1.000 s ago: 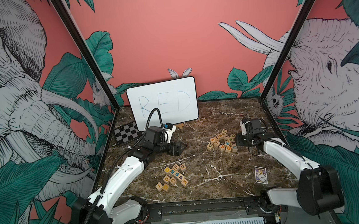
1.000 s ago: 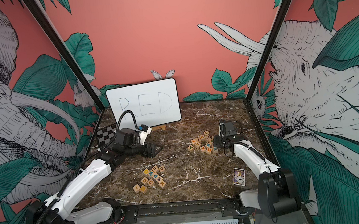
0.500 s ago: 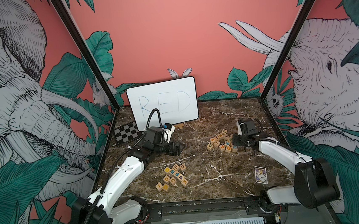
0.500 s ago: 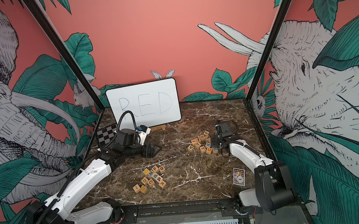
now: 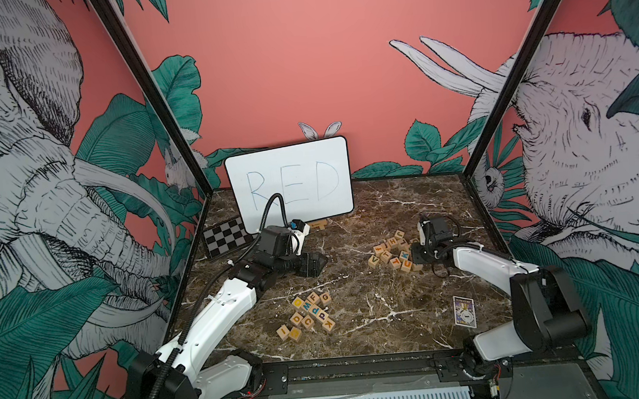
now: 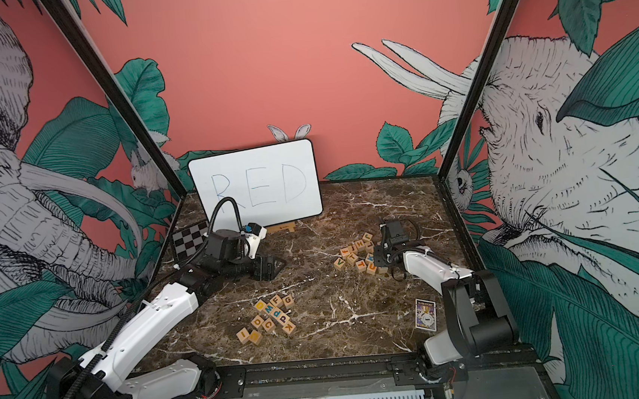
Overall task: Assemble the uppercase word "red" with letter blocks
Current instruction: Pick up the letter block from the center of the board.
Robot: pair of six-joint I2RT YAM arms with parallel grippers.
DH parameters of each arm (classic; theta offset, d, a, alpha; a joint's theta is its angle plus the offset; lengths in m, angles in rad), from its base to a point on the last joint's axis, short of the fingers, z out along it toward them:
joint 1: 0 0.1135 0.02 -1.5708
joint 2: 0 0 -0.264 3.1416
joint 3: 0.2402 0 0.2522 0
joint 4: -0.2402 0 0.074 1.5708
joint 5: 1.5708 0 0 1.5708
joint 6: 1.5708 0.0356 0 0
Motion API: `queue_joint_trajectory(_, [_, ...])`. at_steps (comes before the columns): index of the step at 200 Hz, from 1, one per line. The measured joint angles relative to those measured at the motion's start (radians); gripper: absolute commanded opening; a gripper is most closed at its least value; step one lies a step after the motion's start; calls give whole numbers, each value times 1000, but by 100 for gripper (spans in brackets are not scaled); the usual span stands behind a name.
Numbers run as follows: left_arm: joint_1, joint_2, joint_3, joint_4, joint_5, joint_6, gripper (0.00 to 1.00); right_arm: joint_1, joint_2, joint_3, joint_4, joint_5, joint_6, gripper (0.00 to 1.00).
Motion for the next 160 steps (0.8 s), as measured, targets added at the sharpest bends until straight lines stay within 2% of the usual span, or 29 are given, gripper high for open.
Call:
queue_joint_trajectory(89, [0, 17, 0, -17, 0, 5, 81, 0, 28, 11, 4, 15, -2, 40])
queue_joint_trajectory(119, [0, 23, 0, -26, 0, 5, 82, 0, 48, 16, 11, 9, -2, 46])
queue_joint_trajectory(160, [0, 31, 2, -31, 6, 6, 84, 12, 61, 37, 21, 7, -3, 43])
